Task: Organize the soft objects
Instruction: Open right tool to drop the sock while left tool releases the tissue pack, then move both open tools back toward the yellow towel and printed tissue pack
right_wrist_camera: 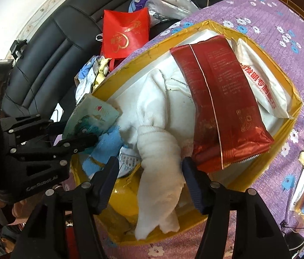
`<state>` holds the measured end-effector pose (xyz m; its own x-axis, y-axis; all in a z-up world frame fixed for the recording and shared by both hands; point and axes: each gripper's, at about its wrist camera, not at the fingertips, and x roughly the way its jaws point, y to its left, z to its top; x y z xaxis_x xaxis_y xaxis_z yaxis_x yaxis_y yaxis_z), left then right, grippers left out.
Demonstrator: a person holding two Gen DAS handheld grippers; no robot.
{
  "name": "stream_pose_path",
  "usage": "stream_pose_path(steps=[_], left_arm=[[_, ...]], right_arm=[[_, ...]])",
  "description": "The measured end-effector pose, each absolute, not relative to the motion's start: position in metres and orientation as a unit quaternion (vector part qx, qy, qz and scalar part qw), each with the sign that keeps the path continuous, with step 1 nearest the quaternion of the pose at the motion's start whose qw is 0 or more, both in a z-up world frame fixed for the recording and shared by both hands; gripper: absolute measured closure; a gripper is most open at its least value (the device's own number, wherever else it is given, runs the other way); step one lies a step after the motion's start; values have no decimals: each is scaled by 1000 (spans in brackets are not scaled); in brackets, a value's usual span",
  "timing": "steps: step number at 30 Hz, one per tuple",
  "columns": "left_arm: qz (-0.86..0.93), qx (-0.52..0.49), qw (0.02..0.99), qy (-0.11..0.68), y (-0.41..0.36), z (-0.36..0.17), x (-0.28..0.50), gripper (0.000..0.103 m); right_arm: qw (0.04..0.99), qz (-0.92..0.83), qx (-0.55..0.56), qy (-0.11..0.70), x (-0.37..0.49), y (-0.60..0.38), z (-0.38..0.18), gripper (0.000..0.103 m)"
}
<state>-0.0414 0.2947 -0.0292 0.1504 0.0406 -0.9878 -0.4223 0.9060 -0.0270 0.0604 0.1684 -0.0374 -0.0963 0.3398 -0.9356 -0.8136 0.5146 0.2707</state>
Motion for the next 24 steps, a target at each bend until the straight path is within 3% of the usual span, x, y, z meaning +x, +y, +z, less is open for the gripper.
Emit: stream_pose_path(steps=[10,13,24], left_arm=[[174,-141,748,624,289,-13,-50,67],[180,-140,750,621,287,-8,-51,53],[188,-134,754,615,270,4,-55,53]], right_arm=[[647,457,-207,575,53,149,-20,31],[645,458,-211,574,50,144,-16,30],[651,457,-217,566,46,118,-6,25]])
